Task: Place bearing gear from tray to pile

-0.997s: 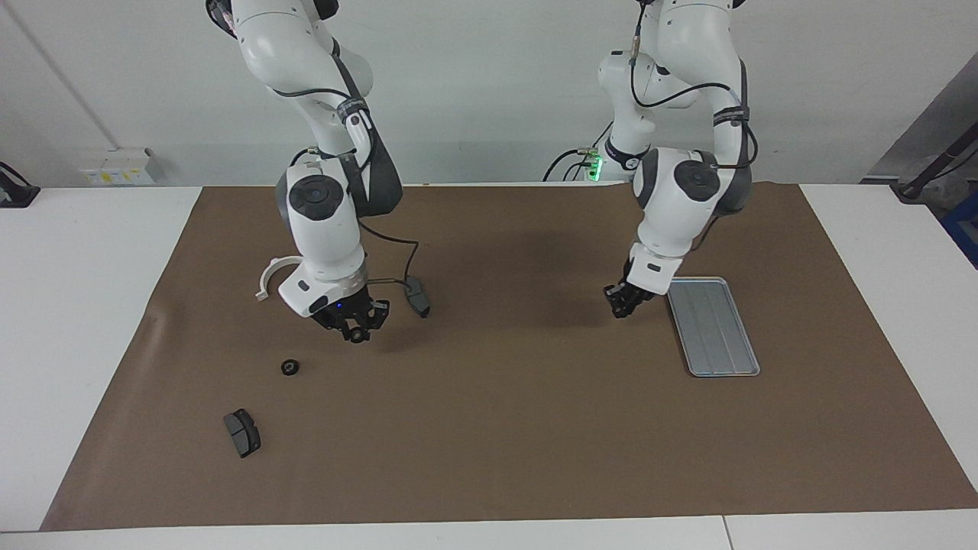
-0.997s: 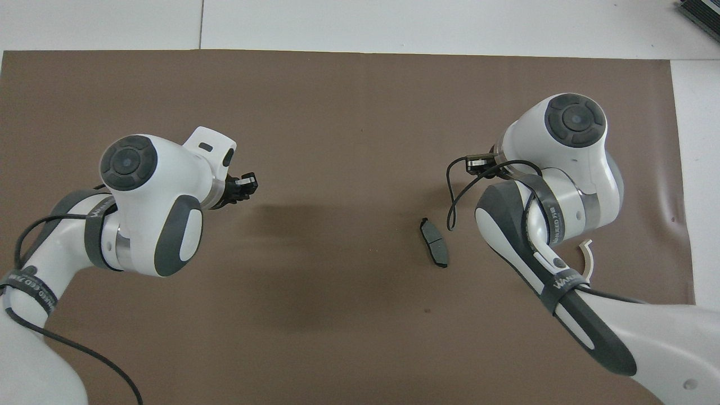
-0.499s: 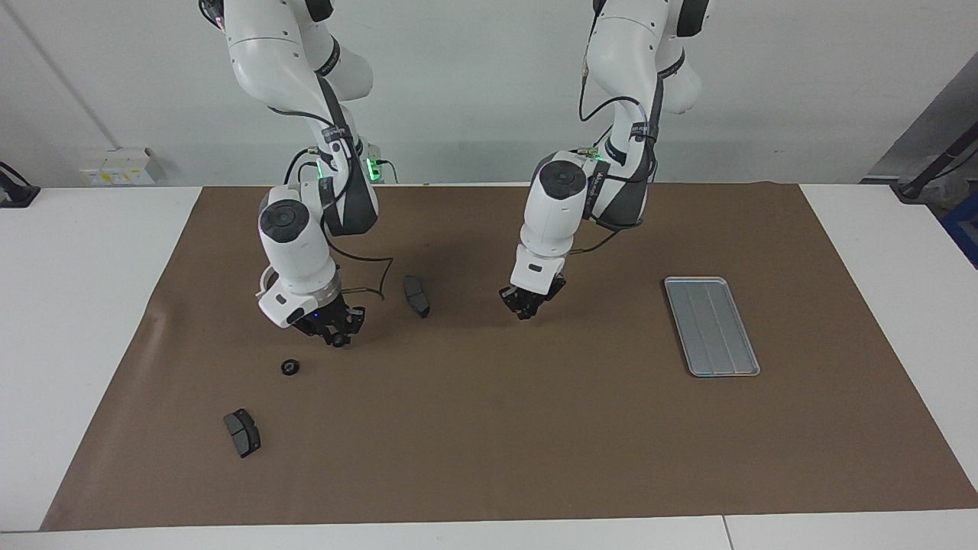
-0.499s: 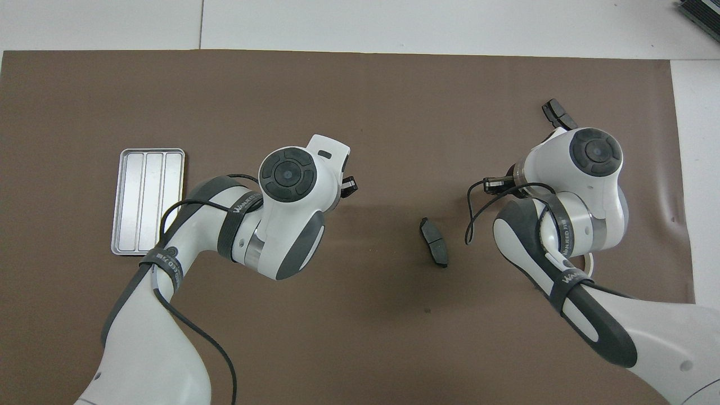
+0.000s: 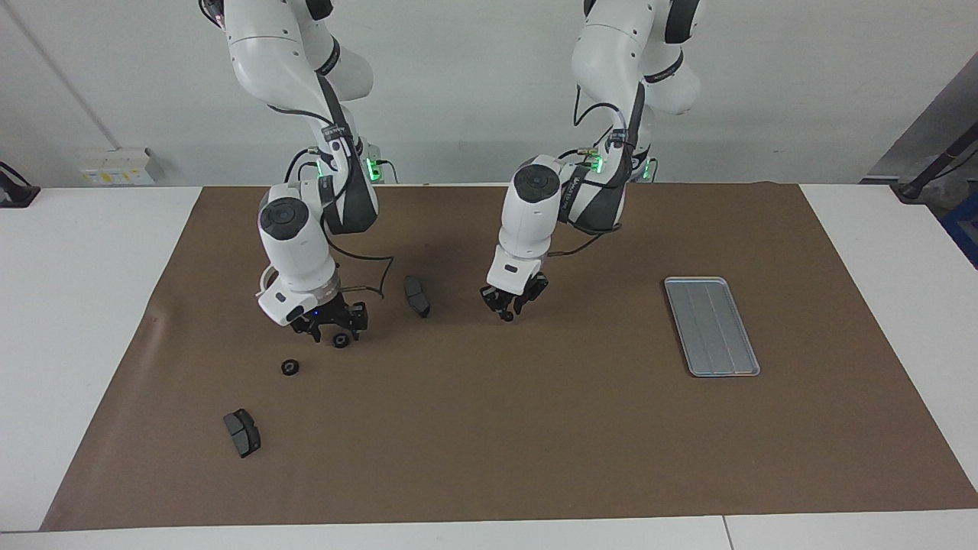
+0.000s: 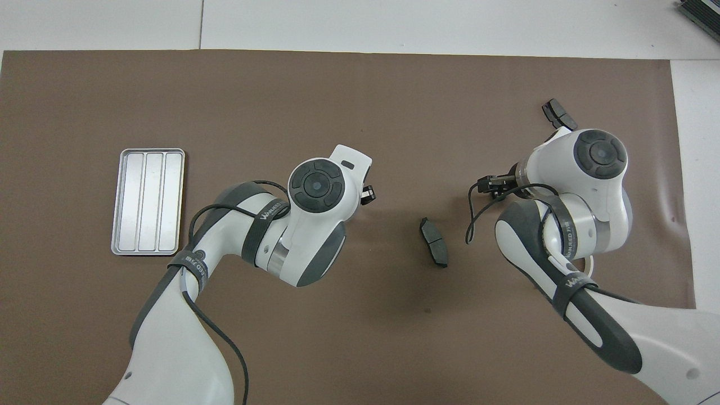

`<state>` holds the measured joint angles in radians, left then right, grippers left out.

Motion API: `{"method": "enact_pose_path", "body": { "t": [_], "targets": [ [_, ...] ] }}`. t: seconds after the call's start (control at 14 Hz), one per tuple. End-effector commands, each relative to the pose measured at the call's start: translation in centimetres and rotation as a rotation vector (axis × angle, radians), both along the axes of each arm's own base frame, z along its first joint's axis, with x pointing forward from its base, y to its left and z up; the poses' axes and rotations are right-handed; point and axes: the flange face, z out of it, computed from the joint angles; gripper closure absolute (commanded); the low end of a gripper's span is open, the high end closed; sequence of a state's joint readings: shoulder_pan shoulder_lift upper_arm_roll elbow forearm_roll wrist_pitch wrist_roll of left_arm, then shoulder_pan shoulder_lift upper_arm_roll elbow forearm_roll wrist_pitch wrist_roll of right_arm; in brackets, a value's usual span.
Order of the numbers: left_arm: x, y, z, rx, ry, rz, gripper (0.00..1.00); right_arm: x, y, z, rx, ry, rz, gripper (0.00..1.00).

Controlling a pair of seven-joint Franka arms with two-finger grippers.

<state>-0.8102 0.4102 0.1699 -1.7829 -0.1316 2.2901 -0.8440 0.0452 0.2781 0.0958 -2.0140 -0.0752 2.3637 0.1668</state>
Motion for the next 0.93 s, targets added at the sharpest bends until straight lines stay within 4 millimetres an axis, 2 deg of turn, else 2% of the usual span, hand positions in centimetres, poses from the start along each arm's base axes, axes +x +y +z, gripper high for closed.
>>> {"method": "enact_pose_path", "body": {
  "t": [0.0,0.07,0.14,0.28,0.36,0.5,0.71,0.85],
  "targets": [
    [1.1,0.9,0.9,-0.005,-0.027,-0.012,0.00,0.4,0.5,4.4,0.031,-0.056,-0.038,0.00],
    [1.7,2.0,1.7,-0.005,-0.030,-0.015,0.00,0.9,1.0,5.6,0.035,-0.056,-0.058,0.00],
    [3.4,4.7,3.9,-0.021,-0.054,0.005,0.00,1.4,1.8,7.1,0.038,-0.052,-0.071,0.00],
    [6.1,11.4,8.3,-0.026,-0.063,-0.017,0.00,1.6,5.1,8.6,0.054,-0.030,-0.093,0.00],
    [7.1,14.5,10.2,-0.014,-0.047,-0.055,0.00,1.4,6.9,8.8,0.068,-0.033,-0.109,0.00],
    [9.4,22.0,13.7,0.008,-0.001,-0.122,0.00,0.6,10.6,8.9,0.092,-0.041,-0.132,0.00],
    [10.3,33.8,17.3,0.015,0.005,-0.270,0.00,-0.6,17.2,8.9,0.126,-0.035,-0.108,0.00],
    [10.1,40.1,19.0,0.020,-0.030,-0.274,0.00,-1.3,21.4,8.2,0.107,-0.052,-0.125,0.00]
  ]
}}
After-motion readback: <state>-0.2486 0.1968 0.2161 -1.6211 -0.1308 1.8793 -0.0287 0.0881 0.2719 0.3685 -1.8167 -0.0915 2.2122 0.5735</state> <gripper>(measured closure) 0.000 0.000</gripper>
